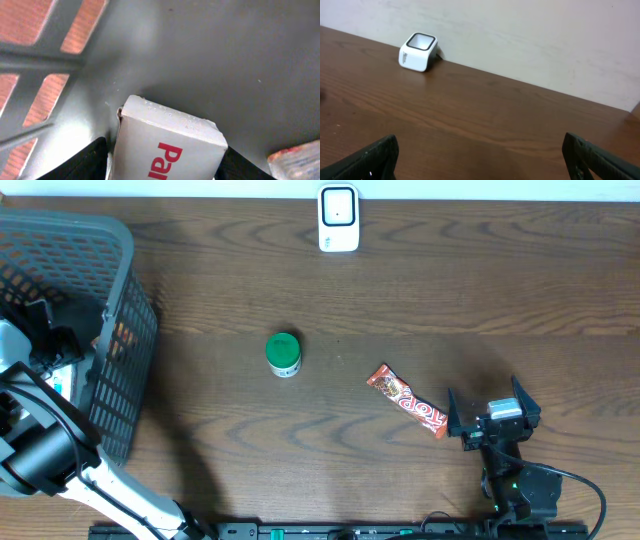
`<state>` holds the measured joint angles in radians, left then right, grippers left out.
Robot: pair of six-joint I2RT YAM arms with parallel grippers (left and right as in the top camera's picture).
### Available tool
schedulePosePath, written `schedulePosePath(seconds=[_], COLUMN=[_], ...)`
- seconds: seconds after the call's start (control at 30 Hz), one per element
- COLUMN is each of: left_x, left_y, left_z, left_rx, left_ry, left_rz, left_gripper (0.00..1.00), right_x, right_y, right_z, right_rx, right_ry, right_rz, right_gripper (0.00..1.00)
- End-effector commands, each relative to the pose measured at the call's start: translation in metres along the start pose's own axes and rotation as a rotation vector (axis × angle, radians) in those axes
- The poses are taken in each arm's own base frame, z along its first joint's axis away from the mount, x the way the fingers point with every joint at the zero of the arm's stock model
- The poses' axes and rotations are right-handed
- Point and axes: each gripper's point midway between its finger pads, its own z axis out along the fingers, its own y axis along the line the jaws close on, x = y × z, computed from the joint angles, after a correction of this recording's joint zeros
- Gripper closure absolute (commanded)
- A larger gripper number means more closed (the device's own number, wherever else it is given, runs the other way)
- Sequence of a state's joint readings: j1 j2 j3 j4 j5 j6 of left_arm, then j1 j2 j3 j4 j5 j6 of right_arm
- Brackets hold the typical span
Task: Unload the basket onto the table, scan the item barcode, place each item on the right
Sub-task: 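Grasp the white Panadol box with the left gripper and lift it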
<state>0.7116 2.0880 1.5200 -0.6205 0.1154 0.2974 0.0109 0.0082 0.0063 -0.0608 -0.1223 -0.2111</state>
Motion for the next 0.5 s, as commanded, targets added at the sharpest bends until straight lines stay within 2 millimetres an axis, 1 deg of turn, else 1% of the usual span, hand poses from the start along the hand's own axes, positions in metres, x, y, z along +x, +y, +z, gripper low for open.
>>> schedulePosePath(seconds=[0.0, 0.1, 0.17, 0.23, 0.3, 0.37, 0.47], left_x=[0.032, 0.031, 0.027, 0.021, 0.01, -0.001, -0.017], left_y=[0.001, -0.002, -0.002, -0.001, 0.0, -0.004, -0.014], left_z=[0.031, 0.027, 0.018, 0.005, -0.014, -0.035, -0.073], left_rx=[-0.008, 0.004, 0.002, -0.002, -0.005, 0.021, 0.073], left_ry=[0.118, 0.114, 0.099, 0.07, 0.023, -0.032, -0.129], left_rz=[-0.159, -0.216, -0.227, -0.23, -0.262, -0.278, -0.268], left_gripper=[0.38, 0.39, 0.4, 0.43, 0.44, 0.44, 0.46], right_x=[0.0, 0.0, 0.0, 0.0, 0.0, 0.0, 0.001], right_y=[0.002, 0.002, 0.002, 0.002, 0.002, 0.002, 0.002], right_z=[0.0, 0.0, 0.0, 0.0, 0.0, 0.0, 0.0], right_rx=[-0.009, -0.009, -0.009, -0.009, -0.009, -0.009, -0.009], right_ry=[0.0, 0.0, 0.0, 0.0, 0.001, 0.001, 0.001], right_rz=[0.016, 0.016, 0.016, 0.016, 0.016, 0.016, 0.016], right_gripper=[0.01, 0.01, 0.01, 0.01, 0.01, 0.01, 0.01])
